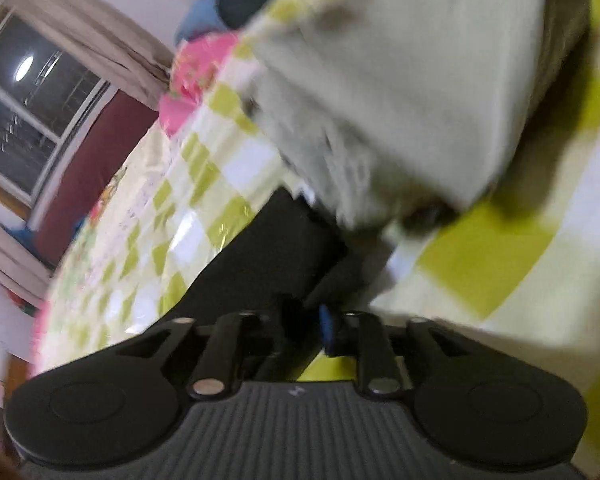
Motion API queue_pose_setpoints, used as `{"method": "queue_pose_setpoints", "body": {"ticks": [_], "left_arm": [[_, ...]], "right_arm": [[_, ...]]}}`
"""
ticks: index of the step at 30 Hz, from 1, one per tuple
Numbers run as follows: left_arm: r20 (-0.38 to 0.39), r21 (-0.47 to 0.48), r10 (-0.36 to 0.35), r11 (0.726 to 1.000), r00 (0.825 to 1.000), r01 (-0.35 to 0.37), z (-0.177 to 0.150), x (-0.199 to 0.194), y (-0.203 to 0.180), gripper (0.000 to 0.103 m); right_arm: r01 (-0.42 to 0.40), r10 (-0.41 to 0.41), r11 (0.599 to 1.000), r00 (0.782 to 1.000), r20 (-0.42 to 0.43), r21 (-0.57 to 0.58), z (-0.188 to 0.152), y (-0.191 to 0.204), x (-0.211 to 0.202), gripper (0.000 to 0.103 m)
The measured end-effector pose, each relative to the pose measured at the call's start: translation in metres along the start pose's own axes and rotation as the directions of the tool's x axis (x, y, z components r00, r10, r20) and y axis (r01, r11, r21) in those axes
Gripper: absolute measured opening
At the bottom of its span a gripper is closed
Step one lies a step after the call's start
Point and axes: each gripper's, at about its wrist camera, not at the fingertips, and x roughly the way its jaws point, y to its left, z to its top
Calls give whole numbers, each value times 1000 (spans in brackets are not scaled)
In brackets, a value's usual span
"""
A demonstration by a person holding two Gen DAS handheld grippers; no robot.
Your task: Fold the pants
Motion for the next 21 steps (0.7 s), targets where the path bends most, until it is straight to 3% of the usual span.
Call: {"method": "queue_pose_setpoints", "body": {"ticks": [2, 4, 8, 10, 12, 15, 19, 21], "left_arm": [[14, 13, 11, 1000, 1000, -11, 1, -3, 3, 52], [17, 13, 24, 1000, 1000, -25, 1, 0, 5, 52], [31, 2, 47, 999, 998, -47, 6, 7, 4, 52], [45, 11, 50, 999, 998, -50, 8, 6, 2, 52], [53, 15, 26, 1000, 998, -27, 9, 7, 0, 53], [41, 51, 7, 999, 999, -9, 10, 16, -7, 53], [47, 57, -12, 998, 999, 10, 12, 18, -12, 53], [34, 42, -28, 999, 999, 26, 13, 23, -12, 53]], "right_arm": [[0, 2, 997, 1000, 23, -78, 1, 9, -12, 26], [-14, 15, 996, 1000, 19, -89, 2, 11, -13, 37], [-25, 25, 999, 1000, -1, -34, 6, 18, 8, 38], [-12, 13, 998, 1000, 26, -62, 3, 21, 2, 38], [-22, 24, 997, 999, 32, -80, 0, 18, -2, 40], [34, -35, 997, 999, -9, -68, 4, 13, 5, 42], [70, -61, 988, 996, 71, -137, 4, 21, -21, 42], [43, -32, 988, 997, 75, -151, 2, 23, -29, 42]]}}
